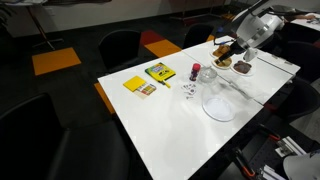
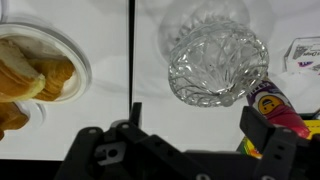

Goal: Remove the lid from the glass container and put one sachet in the container.

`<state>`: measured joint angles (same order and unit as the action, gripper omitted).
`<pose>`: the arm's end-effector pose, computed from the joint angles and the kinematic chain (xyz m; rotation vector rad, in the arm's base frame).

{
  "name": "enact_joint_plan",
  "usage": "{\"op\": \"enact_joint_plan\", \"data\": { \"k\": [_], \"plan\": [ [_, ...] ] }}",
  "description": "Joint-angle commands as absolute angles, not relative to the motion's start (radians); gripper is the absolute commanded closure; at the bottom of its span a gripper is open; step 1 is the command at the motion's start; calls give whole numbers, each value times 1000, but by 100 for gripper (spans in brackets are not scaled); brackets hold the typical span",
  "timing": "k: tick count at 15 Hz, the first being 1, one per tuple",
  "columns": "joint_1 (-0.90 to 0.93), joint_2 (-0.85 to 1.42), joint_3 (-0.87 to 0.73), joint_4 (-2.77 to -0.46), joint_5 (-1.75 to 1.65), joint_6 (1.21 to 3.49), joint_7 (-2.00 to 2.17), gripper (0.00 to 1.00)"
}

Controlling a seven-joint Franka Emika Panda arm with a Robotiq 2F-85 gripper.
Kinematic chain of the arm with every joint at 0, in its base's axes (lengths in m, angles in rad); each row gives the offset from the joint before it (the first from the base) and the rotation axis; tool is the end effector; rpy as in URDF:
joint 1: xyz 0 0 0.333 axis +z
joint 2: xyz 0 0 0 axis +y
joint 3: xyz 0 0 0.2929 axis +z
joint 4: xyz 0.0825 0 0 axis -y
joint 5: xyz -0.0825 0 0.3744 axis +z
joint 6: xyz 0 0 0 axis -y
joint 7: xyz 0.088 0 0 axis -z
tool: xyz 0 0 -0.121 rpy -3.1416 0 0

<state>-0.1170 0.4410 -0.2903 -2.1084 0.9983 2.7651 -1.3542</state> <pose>0.5180 -0.2587 0.2034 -3.0370 -0.1462 -0.6658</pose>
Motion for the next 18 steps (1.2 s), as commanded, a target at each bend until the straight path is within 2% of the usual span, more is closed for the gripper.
{"op": "enact_joint_plan", "data": {
  "k": [1,5,6,8,18],
  "plan": [
    [-185,475,-253,-2038,1031,2662,-1472,0],
    [-202,490,-262,-2013,987,2571,-1525,0],
    [-261,479,-202,-2018,934,2575,-1514,0],
    [-283,477,-184,-2017,883,2562,-1517,0],
    [-272,427,-131,-2080,831,2637,-1431,0]
  ]
}}
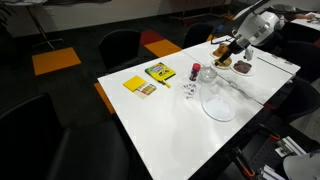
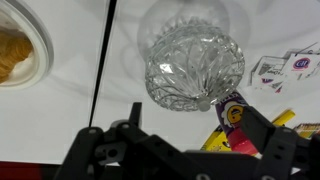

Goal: Remove the lid from the glass container and put one sachet in the container.

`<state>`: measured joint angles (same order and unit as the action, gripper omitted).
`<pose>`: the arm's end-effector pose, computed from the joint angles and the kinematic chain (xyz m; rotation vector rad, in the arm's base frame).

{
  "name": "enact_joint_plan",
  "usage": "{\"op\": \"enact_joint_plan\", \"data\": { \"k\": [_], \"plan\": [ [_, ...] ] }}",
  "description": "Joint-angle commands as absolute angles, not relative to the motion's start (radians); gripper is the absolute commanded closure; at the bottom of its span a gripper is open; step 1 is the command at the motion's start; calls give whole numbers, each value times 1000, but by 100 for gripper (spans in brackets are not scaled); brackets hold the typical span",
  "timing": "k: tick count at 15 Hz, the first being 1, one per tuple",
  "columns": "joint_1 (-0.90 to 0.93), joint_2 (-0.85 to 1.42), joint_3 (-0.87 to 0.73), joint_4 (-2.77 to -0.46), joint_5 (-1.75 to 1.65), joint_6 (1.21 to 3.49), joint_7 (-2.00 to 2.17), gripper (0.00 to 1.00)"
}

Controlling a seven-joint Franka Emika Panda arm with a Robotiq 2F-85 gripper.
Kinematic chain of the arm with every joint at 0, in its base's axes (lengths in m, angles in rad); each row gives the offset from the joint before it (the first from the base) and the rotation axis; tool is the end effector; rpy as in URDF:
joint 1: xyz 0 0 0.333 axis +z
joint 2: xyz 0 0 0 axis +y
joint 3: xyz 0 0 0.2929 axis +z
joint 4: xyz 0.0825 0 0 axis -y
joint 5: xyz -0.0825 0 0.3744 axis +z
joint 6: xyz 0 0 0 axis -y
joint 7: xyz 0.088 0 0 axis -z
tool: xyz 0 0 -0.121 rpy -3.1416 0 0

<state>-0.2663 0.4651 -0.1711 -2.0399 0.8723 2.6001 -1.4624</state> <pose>0.5306 -0.2592 0.1955 -2.9049 -0.4597 -0.5932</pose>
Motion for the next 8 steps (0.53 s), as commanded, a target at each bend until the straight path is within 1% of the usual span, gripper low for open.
{"op": "enact_joint_plan", "data": {
  "k": [1,5,8],
  "plan": [
    [-263,423,-120,-2091,820,2653,-1419,0],
    [-207,428,-83,-2138,723,2761,-1289,0],
    [-163,432,-81,-2182,573,2846,-1092,0]
  ]
}}
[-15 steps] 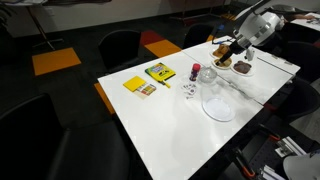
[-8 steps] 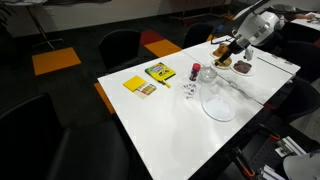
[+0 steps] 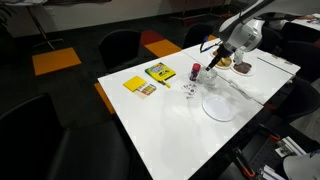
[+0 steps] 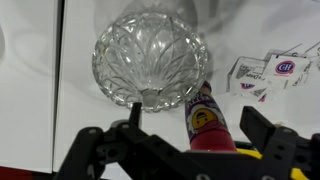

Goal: Remove the lid from the glass container and put one sachet in the container.

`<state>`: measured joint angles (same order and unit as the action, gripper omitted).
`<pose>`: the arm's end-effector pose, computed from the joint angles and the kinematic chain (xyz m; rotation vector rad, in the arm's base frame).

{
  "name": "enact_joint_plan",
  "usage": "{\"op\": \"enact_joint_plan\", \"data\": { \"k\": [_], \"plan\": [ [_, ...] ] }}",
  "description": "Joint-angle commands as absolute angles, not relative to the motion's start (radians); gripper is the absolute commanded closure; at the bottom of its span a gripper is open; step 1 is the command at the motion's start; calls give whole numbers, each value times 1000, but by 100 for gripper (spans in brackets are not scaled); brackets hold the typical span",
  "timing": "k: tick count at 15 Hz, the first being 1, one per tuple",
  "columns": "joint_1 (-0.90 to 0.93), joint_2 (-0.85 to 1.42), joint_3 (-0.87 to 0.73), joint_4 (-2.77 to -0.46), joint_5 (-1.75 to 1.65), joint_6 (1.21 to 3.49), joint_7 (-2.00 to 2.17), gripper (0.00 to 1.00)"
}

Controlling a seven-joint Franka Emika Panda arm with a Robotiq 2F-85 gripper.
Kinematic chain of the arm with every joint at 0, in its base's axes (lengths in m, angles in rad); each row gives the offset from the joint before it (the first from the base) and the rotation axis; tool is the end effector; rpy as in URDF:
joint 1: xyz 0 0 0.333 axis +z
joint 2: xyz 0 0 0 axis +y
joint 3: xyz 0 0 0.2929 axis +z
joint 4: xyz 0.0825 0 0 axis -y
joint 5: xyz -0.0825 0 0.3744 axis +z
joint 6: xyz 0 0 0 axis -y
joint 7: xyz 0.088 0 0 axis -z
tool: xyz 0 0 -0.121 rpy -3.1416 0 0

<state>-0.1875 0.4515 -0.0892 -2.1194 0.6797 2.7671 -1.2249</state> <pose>0.5485 -0.1810 0.1859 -2.9917 -0.5287 -0.5032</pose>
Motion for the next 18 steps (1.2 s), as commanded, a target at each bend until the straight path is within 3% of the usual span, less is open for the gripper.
{"op": "enact_joint_plan", "data": {
  "k": [1,11,18],
  "plan": [
    [-161,429,-76,-2195,523,2865,-1031,0],
    [-247,359,-62,-2257,129,2917,-611,0],
    [-482,386,180,-2223,275,2923,-758,0]
  ]
}}
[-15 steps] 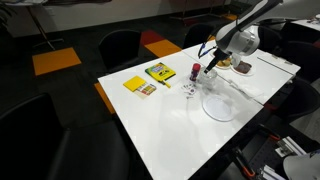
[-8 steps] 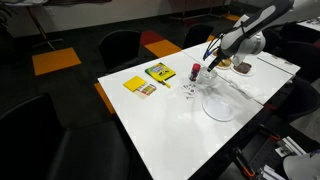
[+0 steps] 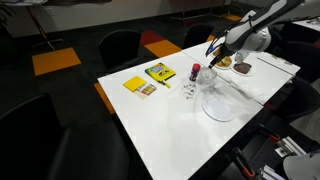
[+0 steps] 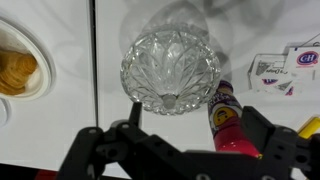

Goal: Remove the lid from the glass container and put one sachet in the container.

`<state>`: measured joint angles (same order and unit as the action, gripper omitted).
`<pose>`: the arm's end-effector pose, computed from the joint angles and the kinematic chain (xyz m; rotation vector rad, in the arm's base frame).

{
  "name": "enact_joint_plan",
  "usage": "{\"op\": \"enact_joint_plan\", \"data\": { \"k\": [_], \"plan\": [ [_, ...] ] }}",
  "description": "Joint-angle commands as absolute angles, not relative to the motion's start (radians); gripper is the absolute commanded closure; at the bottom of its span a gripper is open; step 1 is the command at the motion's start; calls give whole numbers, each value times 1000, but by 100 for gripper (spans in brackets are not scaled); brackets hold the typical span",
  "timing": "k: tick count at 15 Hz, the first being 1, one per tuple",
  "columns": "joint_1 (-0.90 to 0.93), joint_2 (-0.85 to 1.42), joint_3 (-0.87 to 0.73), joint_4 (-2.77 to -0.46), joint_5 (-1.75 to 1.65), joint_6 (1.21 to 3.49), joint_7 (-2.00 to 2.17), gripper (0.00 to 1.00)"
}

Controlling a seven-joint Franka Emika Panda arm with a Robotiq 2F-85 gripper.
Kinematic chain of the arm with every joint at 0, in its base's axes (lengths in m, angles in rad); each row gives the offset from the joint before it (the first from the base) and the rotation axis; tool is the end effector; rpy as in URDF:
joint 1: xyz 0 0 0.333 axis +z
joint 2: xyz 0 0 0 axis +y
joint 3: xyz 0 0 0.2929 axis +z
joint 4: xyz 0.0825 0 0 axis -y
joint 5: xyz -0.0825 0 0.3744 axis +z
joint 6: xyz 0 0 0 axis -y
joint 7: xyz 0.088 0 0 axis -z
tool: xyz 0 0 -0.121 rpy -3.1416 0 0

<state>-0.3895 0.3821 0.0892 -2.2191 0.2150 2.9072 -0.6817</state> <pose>0.5396 -0.1793 0.2063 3.0485 0.2571 0.4944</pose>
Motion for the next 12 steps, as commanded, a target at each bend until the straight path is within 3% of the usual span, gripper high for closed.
{"op": "enact_joint_plan", "data": {
  "k": [1,12],
  "plan": [
    [-503,390,199,-2220,296,2921,-779,0],
    [-639,473,292,-2162,396,2929,-936,0]
  ]
}}
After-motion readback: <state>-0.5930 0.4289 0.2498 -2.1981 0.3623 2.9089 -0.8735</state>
